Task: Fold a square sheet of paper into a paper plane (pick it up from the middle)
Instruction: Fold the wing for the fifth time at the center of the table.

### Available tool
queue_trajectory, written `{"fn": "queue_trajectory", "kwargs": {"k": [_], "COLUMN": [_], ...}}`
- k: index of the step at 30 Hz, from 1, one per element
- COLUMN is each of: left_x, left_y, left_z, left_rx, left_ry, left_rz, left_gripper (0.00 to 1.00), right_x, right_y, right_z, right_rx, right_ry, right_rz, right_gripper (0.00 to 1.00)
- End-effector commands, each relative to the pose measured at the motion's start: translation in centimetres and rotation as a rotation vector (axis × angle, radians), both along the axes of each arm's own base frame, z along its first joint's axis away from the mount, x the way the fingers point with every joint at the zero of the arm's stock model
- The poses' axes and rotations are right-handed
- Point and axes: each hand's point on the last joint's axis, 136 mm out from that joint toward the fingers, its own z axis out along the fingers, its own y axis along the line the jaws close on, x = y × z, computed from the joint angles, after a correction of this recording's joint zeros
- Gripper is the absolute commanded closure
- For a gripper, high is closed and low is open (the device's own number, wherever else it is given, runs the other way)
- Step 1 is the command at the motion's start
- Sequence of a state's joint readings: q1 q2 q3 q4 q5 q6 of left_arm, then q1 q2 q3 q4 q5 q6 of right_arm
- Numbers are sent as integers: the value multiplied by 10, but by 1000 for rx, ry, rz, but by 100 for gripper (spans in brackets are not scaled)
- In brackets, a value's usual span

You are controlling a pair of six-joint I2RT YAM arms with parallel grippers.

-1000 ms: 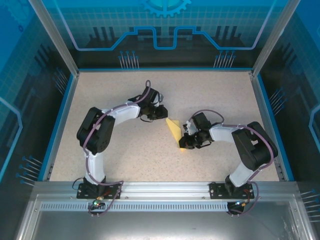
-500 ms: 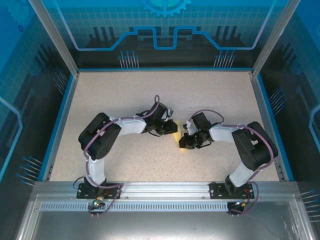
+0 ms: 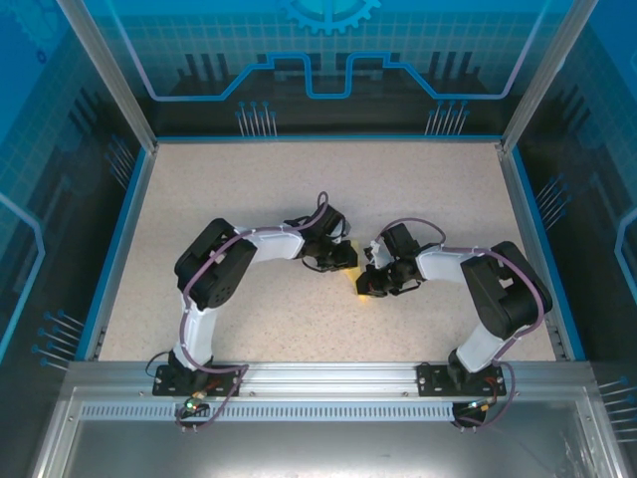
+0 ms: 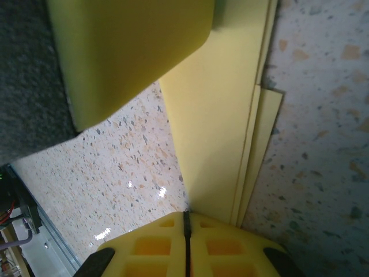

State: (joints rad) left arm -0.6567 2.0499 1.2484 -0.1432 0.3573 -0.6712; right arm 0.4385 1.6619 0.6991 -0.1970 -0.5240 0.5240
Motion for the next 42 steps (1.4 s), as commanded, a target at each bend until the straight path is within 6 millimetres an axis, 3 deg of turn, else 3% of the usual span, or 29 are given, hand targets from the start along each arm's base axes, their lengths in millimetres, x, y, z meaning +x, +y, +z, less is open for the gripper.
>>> {"fn": "queue_trajectory", "kwargs": {"k": [1,13,19,22,27,31,37,42], "left_x": [13,71,97,102,81,56,18,6], "left_y": [33,73,85,87,78,65,21,-2], "left_z": [-25,-24,0,23,63,76,71,50], "left_rx": [144,125,159,150,85,76,-26,-52], "left_ry": [-1,-47,-116,-164,-213,-233,-189,-132], "left_rz": [33,120,150,153,160,160,69,16], "left_gripper": [83,83,83,83,82,82,82,83], "right_x": [-41,-41,-41,-41,-43,-42,-40,-39], "right_y": [-34,-35,-34,-35,-34,-33,-31,-30], "right_z": [-38,-38,-39,-39,-39,-38,-35,-34], "right_rx": [-194,-193,-194,-194,-192,-184,-175,-170], "right_ry": [173,174,175,175,179,174,162,156], "right_rz": [-26,-29,-28,-29,-26,-22,-19,-15], "right_gripper": [92,92,92,92,92,92,92,92]}}
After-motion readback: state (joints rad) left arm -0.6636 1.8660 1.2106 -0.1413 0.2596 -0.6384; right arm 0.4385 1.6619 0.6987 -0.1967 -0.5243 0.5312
